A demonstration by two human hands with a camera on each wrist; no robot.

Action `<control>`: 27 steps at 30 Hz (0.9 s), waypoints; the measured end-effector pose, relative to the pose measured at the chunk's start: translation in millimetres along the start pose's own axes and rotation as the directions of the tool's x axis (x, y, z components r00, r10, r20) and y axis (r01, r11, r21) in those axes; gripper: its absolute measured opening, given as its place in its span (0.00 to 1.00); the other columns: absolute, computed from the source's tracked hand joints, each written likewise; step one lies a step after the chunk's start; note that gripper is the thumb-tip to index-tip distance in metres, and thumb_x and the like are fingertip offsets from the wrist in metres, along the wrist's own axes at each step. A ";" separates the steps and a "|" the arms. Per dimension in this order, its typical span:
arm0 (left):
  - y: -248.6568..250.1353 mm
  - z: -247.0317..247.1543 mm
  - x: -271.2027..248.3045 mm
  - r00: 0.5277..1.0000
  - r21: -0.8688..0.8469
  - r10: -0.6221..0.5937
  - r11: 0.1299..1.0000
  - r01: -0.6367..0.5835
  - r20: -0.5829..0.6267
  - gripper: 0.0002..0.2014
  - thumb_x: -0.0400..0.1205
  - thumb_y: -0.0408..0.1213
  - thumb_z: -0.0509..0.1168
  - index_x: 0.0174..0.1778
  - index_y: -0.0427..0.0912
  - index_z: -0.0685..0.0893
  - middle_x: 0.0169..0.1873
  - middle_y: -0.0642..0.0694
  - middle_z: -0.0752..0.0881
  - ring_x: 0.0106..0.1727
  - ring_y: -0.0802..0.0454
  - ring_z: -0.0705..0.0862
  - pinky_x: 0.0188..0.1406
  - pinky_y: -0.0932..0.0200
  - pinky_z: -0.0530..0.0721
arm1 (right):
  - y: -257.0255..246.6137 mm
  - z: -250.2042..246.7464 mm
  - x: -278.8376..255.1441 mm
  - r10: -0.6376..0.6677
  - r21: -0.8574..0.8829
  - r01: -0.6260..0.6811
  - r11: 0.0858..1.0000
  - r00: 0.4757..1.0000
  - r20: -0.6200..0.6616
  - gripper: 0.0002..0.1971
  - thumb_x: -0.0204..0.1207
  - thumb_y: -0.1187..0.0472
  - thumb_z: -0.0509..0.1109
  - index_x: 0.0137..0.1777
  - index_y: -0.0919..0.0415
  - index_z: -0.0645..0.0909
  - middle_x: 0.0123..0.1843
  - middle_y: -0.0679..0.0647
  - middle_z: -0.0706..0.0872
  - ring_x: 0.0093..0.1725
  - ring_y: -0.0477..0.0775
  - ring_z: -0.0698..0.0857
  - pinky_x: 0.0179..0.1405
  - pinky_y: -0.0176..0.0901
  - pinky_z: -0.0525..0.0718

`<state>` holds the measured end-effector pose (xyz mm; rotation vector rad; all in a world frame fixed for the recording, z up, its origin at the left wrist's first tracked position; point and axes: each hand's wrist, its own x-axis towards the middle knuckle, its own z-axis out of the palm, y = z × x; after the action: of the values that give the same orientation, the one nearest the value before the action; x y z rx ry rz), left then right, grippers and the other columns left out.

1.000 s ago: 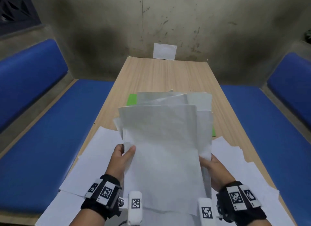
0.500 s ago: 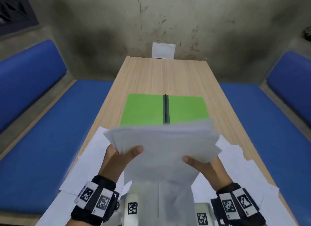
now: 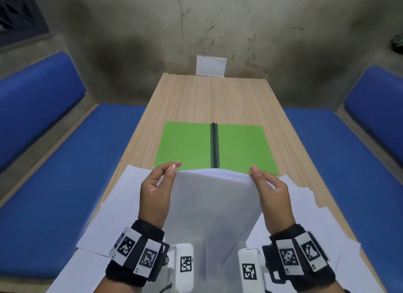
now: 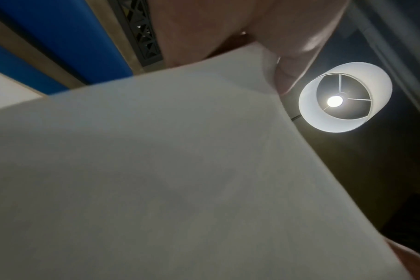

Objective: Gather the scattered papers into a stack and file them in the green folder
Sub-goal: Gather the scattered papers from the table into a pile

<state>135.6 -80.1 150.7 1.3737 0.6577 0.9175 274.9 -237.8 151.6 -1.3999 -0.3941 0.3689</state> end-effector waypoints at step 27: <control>-58.1 -50.7 -16.3 0.918 0.362 -0.380 0.876 0.319 0.111 0.07 0.79 0.38 0.66 0.42 0.38 0.85 0.41 0.35 0.90 0.44 0.40 0.85 0.44 0.50 0.81 | 61.4 -72.4 -14.6 0.315 -0.107 -0.321 0.941 0.947 -0.063 0.18 0.57 0.50 0.82 0.43 0.60 0.85 0.39 0.51 0.91 0.43 0.47 0.86 0.38 0.36 0.85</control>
<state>93.8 -65.0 85.6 1.5513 0.9207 0.3915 295.4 -299.5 80.9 -1.5873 -0.1516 0.5849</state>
